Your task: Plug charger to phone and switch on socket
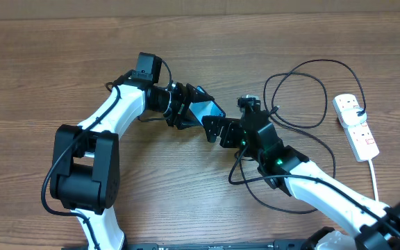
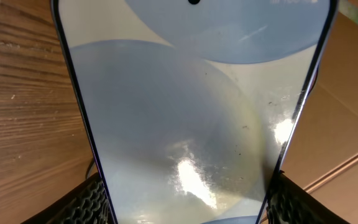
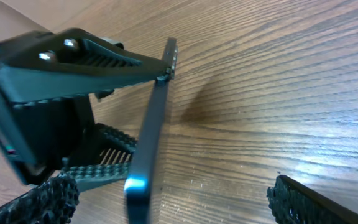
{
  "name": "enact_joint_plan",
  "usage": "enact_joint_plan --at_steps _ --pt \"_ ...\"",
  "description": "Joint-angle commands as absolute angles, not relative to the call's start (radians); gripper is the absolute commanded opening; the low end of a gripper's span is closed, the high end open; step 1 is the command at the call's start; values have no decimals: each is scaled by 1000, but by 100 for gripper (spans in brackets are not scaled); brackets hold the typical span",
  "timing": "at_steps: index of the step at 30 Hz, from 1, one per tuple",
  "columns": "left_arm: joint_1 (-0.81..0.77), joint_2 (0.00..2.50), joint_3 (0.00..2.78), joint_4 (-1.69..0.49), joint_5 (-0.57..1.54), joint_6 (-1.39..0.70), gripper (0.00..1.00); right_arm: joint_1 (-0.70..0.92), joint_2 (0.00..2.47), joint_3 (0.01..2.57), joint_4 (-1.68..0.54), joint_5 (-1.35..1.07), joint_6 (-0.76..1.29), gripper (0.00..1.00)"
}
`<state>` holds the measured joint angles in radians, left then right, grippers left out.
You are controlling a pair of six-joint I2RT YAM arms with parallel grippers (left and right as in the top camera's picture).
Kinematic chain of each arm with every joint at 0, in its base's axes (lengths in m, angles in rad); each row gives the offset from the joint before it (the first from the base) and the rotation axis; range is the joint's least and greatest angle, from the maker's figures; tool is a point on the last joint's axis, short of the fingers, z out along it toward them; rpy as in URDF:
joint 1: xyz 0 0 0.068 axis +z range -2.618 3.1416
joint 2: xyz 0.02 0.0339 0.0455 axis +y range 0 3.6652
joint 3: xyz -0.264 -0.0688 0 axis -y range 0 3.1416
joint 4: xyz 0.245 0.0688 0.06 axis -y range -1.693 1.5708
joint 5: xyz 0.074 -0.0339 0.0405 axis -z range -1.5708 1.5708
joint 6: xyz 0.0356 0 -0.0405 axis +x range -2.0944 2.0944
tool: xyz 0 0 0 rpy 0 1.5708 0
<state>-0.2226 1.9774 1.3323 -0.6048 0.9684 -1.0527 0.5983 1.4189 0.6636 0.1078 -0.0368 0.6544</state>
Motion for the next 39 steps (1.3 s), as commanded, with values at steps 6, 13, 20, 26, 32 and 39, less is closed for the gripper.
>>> enact_joint_plan --at_steps 6,13,20,26,32,39 --pt "-229 1980 1359 -601 1022 -1079 58 601 1511 669 236 -46 649 81" --pt "-229 1980 1359 -600 1021 -1079 59 601 1516 669 280 -70 650 58" --pt "-229 1980 1359 -600 1021 -1079 59 601 1516 669 279 -108 654 47" --pt "-230 1980 1359 -600 1021 -1079 59 601 1516 669 279 -114 654 38" --pt "-233 1980 1359 -600 1021 -1079 59 601 1516 669 279 -114 654 25" --pt "-248 1980 1359 -600 997 -1078 62 601 1516 669 271 -115 654 19"
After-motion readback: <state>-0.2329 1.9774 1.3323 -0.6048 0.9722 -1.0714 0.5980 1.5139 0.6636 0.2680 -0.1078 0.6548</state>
